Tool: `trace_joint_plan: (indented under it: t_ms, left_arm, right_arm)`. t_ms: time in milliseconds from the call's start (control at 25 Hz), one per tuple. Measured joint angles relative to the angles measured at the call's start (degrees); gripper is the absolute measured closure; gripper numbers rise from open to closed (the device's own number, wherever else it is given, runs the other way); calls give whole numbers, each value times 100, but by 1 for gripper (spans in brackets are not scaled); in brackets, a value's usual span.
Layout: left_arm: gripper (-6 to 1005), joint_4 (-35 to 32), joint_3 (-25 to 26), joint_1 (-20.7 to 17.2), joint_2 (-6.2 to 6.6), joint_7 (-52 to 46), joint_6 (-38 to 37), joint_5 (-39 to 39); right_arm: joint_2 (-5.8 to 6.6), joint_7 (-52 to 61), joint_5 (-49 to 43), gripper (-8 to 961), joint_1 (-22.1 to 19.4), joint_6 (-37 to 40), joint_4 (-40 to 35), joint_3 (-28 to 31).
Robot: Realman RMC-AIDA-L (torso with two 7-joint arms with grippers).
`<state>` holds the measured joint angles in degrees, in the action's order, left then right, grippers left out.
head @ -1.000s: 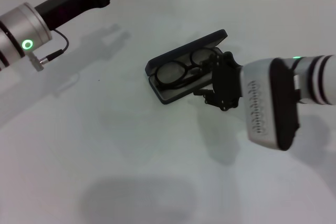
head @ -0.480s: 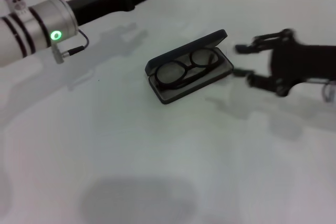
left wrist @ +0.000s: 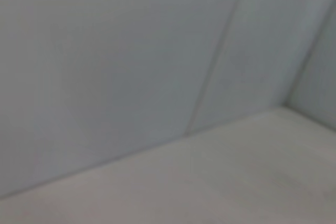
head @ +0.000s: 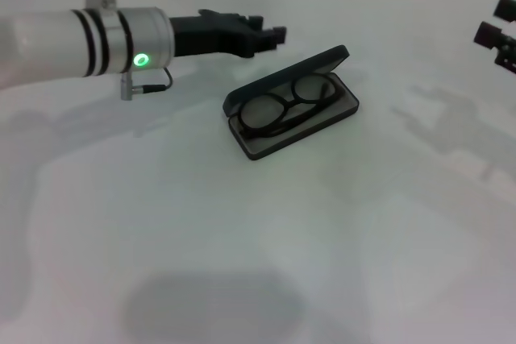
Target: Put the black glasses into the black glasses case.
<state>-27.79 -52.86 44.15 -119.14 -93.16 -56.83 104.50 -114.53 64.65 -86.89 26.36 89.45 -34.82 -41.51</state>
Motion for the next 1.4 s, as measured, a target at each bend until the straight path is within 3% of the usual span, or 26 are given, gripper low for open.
trace_joint_plan:
  t_ms: [120, 280, 480, 720, 1200, 1400]
  left_arm:
    - [344, -3, -303, 49, 6, -139, 133, 4]
    - [342, 12, -343, 102, -14, -152, 167, 13]
    - [339, 44, -347, 158, -33, -161, 293, 25]
    - [337, 61, -558, 155, -49, -166, 318, 125]
    - [331, 70, -1366, -41, -74, -242, 293, 100]
    - [329, -139, -1372, -298, -73, 256, 4, -563]
  right_arm:
    - [-57, -85, -14, 414, -30, -9, 8, 74]
    - [-73, -182, -41, 400, -29, -41, 47, 40]
    - [-82, -256, -59, 176, 19, -44, 62, -46]
    - [-86, -272, -60, 53, 87, -132, 65, -268]
    - [-87, -278, -59, 54, 187, -410, 72, -560]
    - [-87, -280, -58, 54, 225, -390, 49, -870]
